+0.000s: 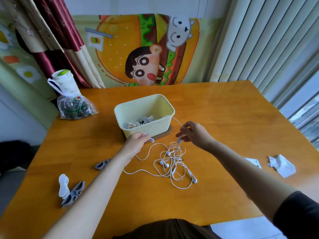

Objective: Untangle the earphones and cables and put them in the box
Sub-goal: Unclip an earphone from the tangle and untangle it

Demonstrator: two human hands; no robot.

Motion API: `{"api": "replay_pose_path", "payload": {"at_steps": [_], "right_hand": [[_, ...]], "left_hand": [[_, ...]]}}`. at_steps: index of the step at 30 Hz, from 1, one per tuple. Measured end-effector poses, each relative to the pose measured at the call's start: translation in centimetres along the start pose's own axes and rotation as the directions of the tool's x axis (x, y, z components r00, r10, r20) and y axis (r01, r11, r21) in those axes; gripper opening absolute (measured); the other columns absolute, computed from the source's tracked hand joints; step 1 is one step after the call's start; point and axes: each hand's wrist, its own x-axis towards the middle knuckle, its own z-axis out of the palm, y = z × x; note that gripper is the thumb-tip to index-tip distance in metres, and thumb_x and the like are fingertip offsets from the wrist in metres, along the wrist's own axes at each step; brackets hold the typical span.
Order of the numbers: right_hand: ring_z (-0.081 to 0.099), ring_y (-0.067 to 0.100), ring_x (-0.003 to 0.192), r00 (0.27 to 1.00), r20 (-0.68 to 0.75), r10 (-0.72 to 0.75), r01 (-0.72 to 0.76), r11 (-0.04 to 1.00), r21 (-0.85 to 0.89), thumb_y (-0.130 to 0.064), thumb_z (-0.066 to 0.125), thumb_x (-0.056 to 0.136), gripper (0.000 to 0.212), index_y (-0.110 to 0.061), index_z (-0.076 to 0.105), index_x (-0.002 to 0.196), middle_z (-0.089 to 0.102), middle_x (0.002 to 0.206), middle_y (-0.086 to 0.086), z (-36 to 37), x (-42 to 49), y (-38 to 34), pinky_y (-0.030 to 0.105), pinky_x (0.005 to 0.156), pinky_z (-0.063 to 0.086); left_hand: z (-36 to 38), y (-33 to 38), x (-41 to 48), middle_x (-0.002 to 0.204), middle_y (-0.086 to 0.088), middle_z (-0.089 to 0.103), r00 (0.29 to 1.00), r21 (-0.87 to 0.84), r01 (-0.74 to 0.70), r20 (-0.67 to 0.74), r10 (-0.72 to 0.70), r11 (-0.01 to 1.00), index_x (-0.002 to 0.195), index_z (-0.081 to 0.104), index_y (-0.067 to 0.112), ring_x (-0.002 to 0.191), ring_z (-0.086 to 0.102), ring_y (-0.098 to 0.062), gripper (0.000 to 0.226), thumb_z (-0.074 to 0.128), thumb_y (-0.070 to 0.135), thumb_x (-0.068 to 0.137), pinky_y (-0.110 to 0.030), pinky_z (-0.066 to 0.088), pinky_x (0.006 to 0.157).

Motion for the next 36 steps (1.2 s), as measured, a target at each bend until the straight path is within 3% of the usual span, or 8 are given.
{"api": "replay_pose_path", "payload": {"at_steps": [4, 8, 13, 16, 19, 23, 32, 36], "right_hand": [[0.065, 0.015, 0.061, 1.0, -0.008, 0.002, -0.001, 0.993, 0.121, -0.016, 0.041, 0.101, 0.02, -0.015, 0.047, 0.081, 0.068, 0.081, 0.005, 0.2, -0.4, -0.7, 0.021, 0.055, 0.056], [0.065, 0.015, 0.063, 0.998, -0.008, -0.069, 0.069, 0.993, 0.092, -0.014, 0.042, 0.1, 0.021, -0.015, 0.047, 0.079, 0.07, 0.08, 0.007, 1.2, -0.8, -1.5, 0.026, 0.064, 0.056], [0.055, -0.002, 0.05, 0.995, -0.025, -0.094, 0.093, 0.995, -0.044, -0.013, 0.043, 0.099, 0.019, -0.013, 0.049, 0.081, 0.062, 0.068, -0.003, 1.5, -1.0, -2.0, 0.007, 0.048, 0.042], [0.056, 0.004, 0.058, 0.999, 0.054, 0.009, -0.006, 0.999, -0.054, -0.016, 0.044, 0.099, 0.013, -0.01, 0.05, 0.09, 0.059, 0.068, -0.004, 1.2, -1.0, -1.9, 0.007, 0.044, 0.04], [0.057, 0.007, 0.063, 0.988, 0.155, 0.008, 0.01, 0.994, -0.112, -0.017, 0.046, 0.098, 0.012, -0.01, 0.052, 0.093, 0.06, 0.074, -0.002, 1.5, -1.5, -1.9, 0.014, 0.054, 0.047], [0.061, 0.008, 0.067, 0.958, 0.277, -0.081, 0.101, 0.993, -0.06, -0.011, 0.047, 0.097, 0.009, -0.006, 0.055, 0.096, 0.061, 0.077, -0.002, 2.1, -2.3, -2.2, 0.018, 0.062, 0.05], [0.063, 0.01, 0.068, 0.941, 0.301, -0.156, 0.164, 0.987, 0.001, -0.008, 0.048, 0.096, 0.012, -0.003, 0.059, 0.096, 0.063, 0.074, -0.003, 2.9, -2.6, -2.5, 0.014, 0.063, 0.051], [0.061, 0.01, 0.066, 0.929, 0.342, -0.142, 0.131, 0.99, 0.053, 0.0, 0.045, 0.094, 0.017, 0.001, 0.061, 0.095, 0.063, 0.072, -0.002, 3.7, -3.2, -2.8, 0.02, 0.067, 0.052]], "left_hand": [[0.9, 0.4, -0.9, 0.096, 0.006, 0.06, 0.995, 0.022, -0.087, 0.048, 0.086, 0.996, 0.101, 0.063, 0.014, 0.089, 0.053, -0.007, 0.017, 0.058, 0.028, 0.093, -0.018, 0.038, 0.068], [2.8, 1.3, -1.8, 0.098, 0.009, 0.061, 0.989, -0.016, -0.074, 0.13, 0.075, 0.997, 0.11, 0.061, 0.018, 0.088, 0.052, 0.002, 0.019, 0.06, 0.024, 0.092, -0.016, 0.039, 0.068], [3.0, 1.8, -1.7, 0.1, -0.006, 0.047, 0.994, -0.024, 0.019, 0.108, -0.016, 1.0, 0.093, 0.042, 0.012, 0.095, 0.048, -0.019, 0.026, 0.055, -0.001, 0.076, -0.027, 0.038, 0.071], [2.7, 2.0, -1.7, 0.119, -0.013, 0.041, 0.99, -0.079, 0.08, 0.127, -0.07, 0.994, 0.106, 0.034, 0.009, 0.125, 0.039, -0.028, 0.04, 0.049, -0.007, 0.072, -0.036, 0.037, 0.094], [3.0, 1.9, -1.7, 0.112, -0.01, 0.037, 0.992, 0.016, 0.056, 0.113, -0.057, 0.998, 0.106, 0.028, 0.009, 0.119, 0.04, -0.026, 0.036, 0.043, -0.012, 0.081, -0.035, 0.035, 0.089], [3.6, 1.8, -1.6, 0.1, -0.007, 0.039, 0.996, 0.06, -0.008, 0.09, 0.002, 0.998, 0.098, 0.031, 0.012, 0.09, 0.04, -0.016, 0.014, 0.041, 0.004, 0.094, -0.028, 0.036, 0.07], [3.0, 1.8, -0.7, 0.142, -0.013, 0.039, 0.992, 0.301, -0.066, 0.119, 0.032, 0.951, 0.136, 0.045, 0.008, 0.132, 0.036, -0.028, 0.049, 0.029, 0.039, 0.102, -0.042, 0.03, 0.111], [3.3, 1.5, -1.3, 0.123, -0.01, 0.051, 0.986, 0.169, -0.076, 0.159, 0.049, 0.983, 0.122, 0.05, 0.009, 0.114, 0.05, -0.022, 0.042, 0.035, 0.042, 0.101, -0.043, 0.037, 0.106]]}}
